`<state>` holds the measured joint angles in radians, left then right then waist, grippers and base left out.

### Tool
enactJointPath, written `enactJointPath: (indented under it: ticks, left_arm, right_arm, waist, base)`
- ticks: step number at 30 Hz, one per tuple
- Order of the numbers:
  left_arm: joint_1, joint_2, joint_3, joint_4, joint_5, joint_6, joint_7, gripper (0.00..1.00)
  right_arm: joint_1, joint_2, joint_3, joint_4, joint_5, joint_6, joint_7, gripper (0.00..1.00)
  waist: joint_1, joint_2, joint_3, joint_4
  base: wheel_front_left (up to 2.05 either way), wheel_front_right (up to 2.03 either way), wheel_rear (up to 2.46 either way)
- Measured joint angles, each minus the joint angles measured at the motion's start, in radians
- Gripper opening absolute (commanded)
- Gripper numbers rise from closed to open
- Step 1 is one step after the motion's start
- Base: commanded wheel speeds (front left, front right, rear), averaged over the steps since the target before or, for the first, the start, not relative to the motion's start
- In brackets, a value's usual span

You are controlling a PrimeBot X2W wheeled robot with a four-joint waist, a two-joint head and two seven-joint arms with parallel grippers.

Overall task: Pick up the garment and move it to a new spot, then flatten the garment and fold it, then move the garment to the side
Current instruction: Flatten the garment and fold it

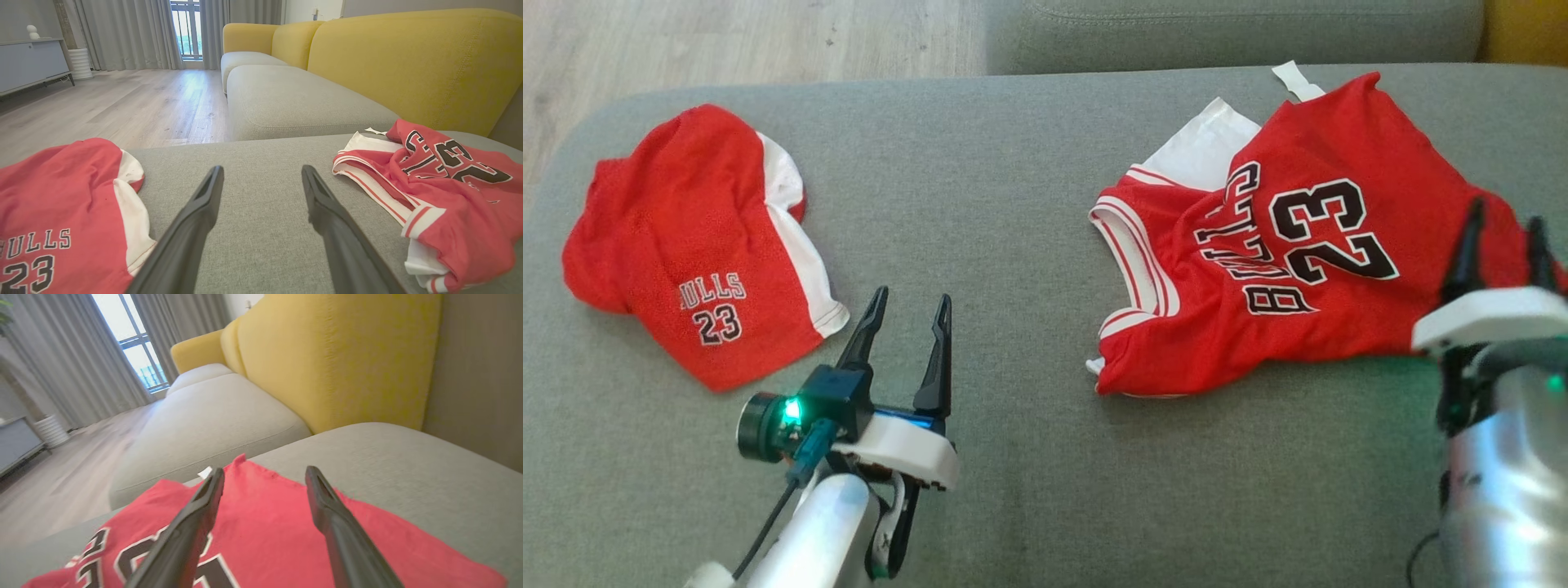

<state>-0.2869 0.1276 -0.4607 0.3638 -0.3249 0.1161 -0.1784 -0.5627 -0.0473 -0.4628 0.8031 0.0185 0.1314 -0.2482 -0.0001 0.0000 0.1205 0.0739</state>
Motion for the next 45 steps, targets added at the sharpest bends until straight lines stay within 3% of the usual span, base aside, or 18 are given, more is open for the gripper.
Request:
enactJointPath:
  ticks: [5,11,14,19,23,32,33,34,35,45]
  left_arm:
    - [0.009,-0.002,-0.013,-0.008,-0.003,0.0,0.0,1.0]
    - [0.008,-0.008,-0.027,-0.01,-0.01,-0.002,-0.001,1.0]
    - [0.003,-0.014,-0.037,-0.007,-0.01,-0.003,-0.004,1.0]
    - [-0.019,-0.031,-0.058,0.014,-0.01,-0.012,-0.013,1.0]
    - [-0.037,-0.046,-0.07,0.034,-0.018,-0.02,-0.023,1.0]
    - [-0.058,-0.061,-0.088,0.063,-0.031,-0.019,-0.044,1.0]
    - [-0.061,-0.062,-0.089,0.067,-0.031,-0.019,-0.044,1.0]
    - [-0.063,-0.062,-0.091,0.071,-0.031,-0.019,-0.044,1.0]
    - [-0.064,-0.063,-0.091,0.073,-0.031,-0.019,-0.044,1.0]
    - [-0.116,-0.076,-0.118,0.076,-0.041,-0.02,-0.061,1.0]
  right_arm:
    - [0.17,0.0,0.268,-0.197,0.147,0.0,0.002,1.0]
    - [0.215,-0.001,0.436,-0.412,0.152,0.0,0.128,1.0]
    - [0.198,-0.001,0.505,-0.438,0.121,0.0,0.22,1.0]
    - [0.114,-0.011,0.594,-0.345,0.03,0.0,0.373,1.0]
    - [0.037,-0.027,0.597,-0.216,-0.01,0.0,0.438,1.0]
    - [-0.079,-0.032,0.477,-0.012,-0.11,0.0,0.515,1.0]
    - [-0.1,-0.03,0.467,0.008,-0.109,0.0,0.521,0.93]
    - [-0.118,-0.029,0.457,0.025,-0.109,0.0,0.522,0.35]
    - [-0.132,-0.028,0.45,0.039,-0.109,0.0,0.521,0.0]
    - [-0.255,-0.034,0.374,0.124,-0.149,0.0,0.4,0.0]
  waist:
    - [0.0,0.0,0.003,0.019]
    - [0.0001,0.0,0.025,0.07]
    - [0.0001,0.0,0.045,0.103]
    - [0.0002,0.0,0.08,0.161]
    - [0.0002,0.0,0.102,0.21]
    - [0.0002,0.0,0.148,0.267]
    - [0.0002,0.0,0.153,0.268]
    - [0.0002,0.0,0.158,0.268]
    - [0.0001,0.0,0.162,0.269]
    - [0.0003,0.0,0.209,0.283]
  base:
    - [0.0,0.0,0.0]
    - [0.0,0.0,0.0]
    - [0.0,0.0,0.0]
    - [0.0,0.0,0.0]
    - [0.0,0.0,0.0]
    - [0.0,0.0,0.0]
    - [0.0,0.0,0.0]
    - [0.0,0.0,0.0]
    - [0.0,0.0,0.0]
    - [0.0,0.0,0.0]
